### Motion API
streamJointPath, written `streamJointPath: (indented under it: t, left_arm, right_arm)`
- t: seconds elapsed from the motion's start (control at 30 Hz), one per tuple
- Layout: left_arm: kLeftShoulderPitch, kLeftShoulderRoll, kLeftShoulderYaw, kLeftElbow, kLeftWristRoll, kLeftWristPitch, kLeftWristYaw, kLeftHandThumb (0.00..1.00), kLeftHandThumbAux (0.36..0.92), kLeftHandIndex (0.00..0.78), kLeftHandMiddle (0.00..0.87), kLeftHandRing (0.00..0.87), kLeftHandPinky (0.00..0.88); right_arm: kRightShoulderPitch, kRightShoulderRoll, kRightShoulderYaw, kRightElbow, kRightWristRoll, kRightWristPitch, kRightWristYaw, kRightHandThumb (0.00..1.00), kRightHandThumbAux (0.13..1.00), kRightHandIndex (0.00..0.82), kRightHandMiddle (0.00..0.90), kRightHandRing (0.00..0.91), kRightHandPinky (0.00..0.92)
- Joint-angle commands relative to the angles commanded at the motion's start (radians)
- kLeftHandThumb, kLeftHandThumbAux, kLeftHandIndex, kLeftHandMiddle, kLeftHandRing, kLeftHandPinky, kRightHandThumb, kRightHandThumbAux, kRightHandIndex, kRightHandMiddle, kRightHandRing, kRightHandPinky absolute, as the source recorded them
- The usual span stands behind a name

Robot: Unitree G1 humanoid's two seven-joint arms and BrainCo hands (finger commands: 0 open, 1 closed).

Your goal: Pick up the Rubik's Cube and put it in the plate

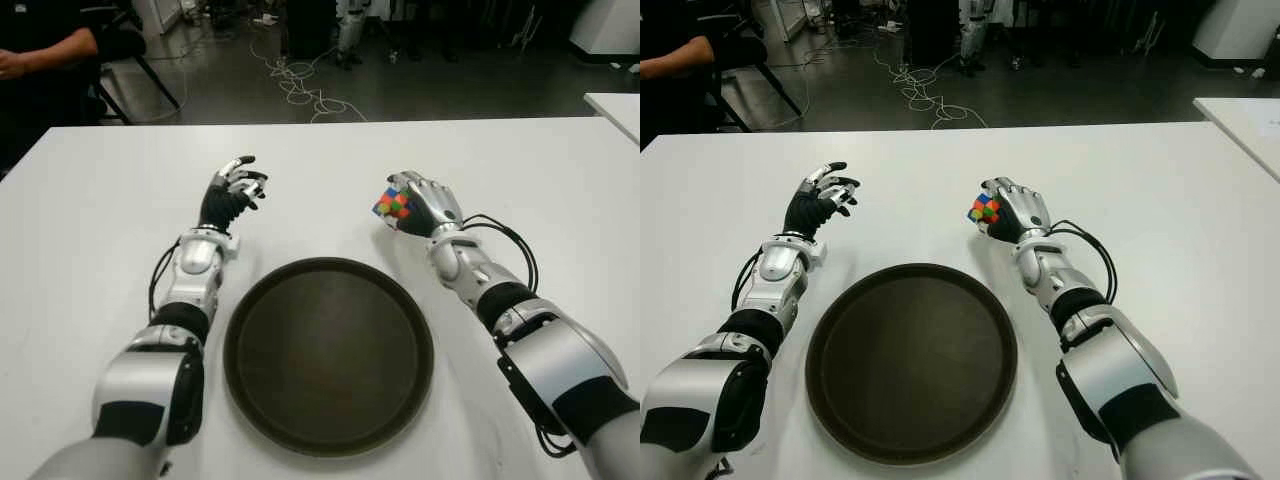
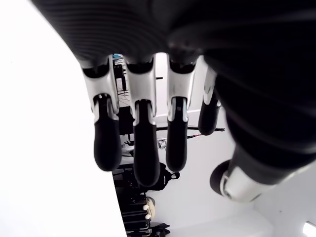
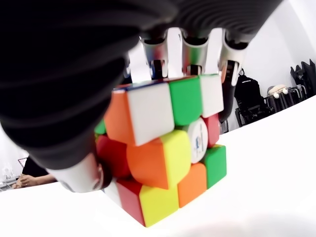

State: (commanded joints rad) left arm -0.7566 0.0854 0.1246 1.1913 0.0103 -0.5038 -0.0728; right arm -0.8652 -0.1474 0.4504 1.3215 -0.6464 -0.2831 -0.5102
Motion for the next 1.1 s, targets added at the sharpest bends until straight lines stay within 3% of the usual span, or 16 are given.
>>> streamJointPath:
  t: [0.27,0.77,1.1]
  left_arm:
    - [0.0,-0.001,-0.003,-0.002,0.007,0.003,0.02,0.278,0.697,0.217,0.394,0.496,0.56]
    - [-0.001,-0.002,-0.003,-0.001,0.004,0.012,0.023,0.313,0.694,0.214,0.392,0.489,0.562]
    - [-0.006,-0.003,-0.002,0.004,0.002,0.01,0.019,0.316,0.705,0.223,0.397,0.491,0.565]
  right_arm:
    - [0.003,-0.001,-0.005,-0.001,0.003,-0.011,-0.009,0.701,0.735,0.414,0.473,0.518,0.565]
    - [0.0,-0.008,-0.022,-0.008,0.009,-0.049,-0.033,0.7,0.735,0.415,0.529,0.587,0.63]
    - [0.014,-0.04,-0.03,-0.088,0.002,-0.194,-0.133,0.7,0.733,0.418,0.569,0.616,0.646]
